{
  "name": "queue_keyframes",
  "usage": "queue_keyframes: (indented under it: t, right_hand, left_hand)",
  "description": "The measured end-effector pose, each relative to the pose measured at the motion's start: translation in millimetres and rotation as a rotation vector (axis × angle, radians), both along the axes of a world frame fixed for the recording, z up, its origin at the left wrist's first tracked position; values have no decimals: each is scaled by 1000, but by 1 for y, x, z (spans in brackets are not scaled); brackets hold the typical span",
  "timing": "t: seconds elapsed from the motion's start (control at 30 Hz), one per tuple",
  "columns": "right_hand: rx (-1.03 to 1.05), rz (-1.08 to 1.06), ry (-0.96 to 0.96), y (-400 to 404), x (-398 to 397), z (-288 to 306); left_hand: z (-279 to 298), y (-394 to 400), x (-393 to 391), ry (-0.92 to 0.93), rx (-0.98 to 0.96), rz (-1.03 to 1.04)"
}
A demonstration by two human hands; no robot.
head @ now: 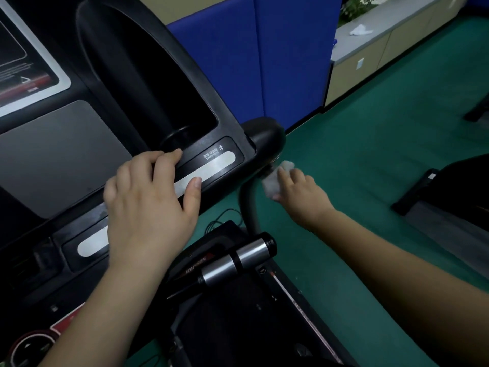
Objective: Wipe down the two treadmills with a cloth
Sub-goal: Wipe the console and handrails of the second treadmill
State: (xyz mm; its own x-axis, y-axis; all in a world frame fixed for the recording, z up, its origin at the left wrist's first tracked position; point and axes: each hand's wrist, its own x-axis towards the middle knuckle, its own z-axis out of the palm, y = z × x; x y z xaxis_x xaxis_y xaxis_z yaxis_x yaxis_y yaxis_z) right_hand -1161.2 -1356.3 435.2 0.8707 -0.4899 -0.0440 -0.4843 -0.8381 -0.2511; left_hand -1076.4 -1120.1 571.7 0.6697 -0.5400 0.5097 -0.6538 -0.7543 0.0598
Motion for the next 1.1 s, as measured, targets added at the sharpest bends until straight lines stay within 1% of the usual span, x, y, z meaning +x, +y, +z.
queue_keyframes:
  t: [0.07,0.13,0.23,0.3,0.43,0.5,0.53,0.57,0.7,0.83,0.9,1.0,1.03,1.1]
  right_hand:
    - [-69,12,40,14,-31,-1]
    - [-116,7,37,23,-54,-3]
    - [-151,-35,9,24,-55,-5]
    - [-99,-64,29,16,-35,-7]
    - [146,-85,-12,-10,16,-3]
    - [254,-70,-6,-19,25,1]
    - [274,-58,-3,-20,23,2]
    - [255,-43,-6,-18,14,2]
    - [19,-22,-1,0,-55,-5]
    - [-26,-88,45,7,-118,-6]
    - [-27,-98,58,6,-120,-6]
    - [17,-68,66,0,-97,-3]
    - [64,-60,63,-5,-87,-3]
    - [200,-67,34,-14,-68,0]
  left_hand:
    - [0,0,0,-4,-2,1]
    - [0,-1,0,-4,10,4]
    - [0,-1,0,-2,12,5]
    - [0,-1,0,-6,9,3]
    - [-1,-1,0,-15,2,2]
    - [0,0,0,-16,-3,3]
    - [-1,0,0,-19,-1,2]
    - [-1,0,-1,-21,2,-1]
    - [-2,2,-1,-22,-8,-13]
    - [-1,0,-2,-22,-17,-21]
    - [-1,0,-2,-23,-10,-34]
    - [0,5,-9,-63,-40,-90]
    - [0,6,-15,-46,-71,-129]
    - [-4,6,-38,72,-84,-218]
